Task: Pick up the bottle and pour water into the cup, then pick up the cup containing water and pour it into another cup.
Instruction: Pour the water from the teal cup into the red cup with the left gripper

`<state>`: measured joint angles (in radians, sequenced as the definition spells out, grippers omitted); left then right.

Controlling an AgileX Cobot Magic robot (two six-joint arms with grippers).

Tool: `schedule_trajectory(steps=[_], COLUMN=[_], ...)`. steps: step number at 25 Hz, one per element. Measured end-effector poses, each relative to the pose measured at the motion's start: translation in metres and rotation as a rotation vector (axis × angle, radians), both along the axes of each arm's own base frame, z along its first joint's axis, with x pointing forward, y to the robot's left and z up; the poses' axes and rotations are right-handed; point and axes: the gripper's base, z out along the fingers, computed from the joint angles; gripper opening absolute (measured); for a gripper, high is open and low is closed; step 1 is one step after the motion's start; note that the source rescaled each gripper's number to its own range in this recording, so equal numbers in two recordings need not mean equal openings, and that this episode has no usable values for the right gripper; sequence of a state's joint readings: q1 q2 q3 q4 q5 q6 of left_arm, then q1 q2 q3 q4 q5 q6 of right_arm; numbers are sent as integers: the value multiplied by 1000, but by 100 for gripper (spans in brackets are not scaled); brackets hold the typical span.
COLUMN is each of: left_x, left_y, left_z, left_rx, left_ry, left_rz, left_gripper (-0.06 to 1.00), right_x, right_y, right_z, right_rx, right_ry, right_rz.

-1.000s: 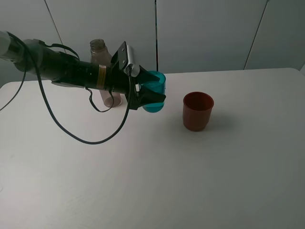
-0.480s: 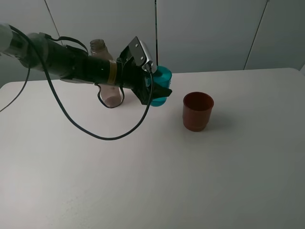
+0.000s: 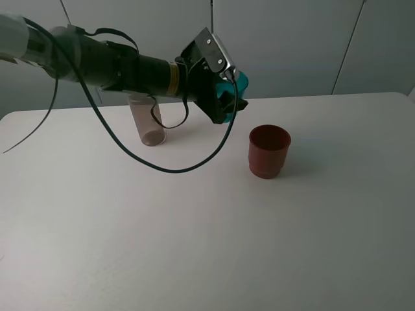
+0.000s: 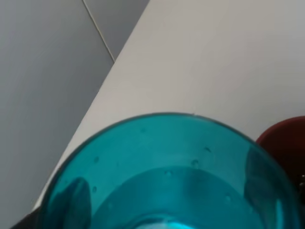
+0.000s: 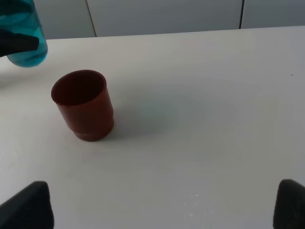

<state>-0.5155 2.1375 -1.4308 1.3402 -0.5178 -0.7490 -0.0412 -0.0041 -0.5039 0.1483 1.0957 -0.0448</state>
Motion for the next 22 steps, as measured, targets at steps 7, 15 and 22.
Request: schedule_trajectory(steps=[7, 15, 22], left_x=[-3, -8, -14], left_y=[-11, -20, -27], left_z=[3, 0, -2], left_rx=[63, 138, 197], left_ry=[-51, -97, -137], left_rz=[-13, -4, -18], left_gripper=[8, 8, 8], right_x=[0, 0, 0], right_y=[0, 0, 0], right_z=[0, 0, 0], right_rx=[0, 0, 0], right_ry=[0, 0, 0], right_rz=[0, 0, 0])
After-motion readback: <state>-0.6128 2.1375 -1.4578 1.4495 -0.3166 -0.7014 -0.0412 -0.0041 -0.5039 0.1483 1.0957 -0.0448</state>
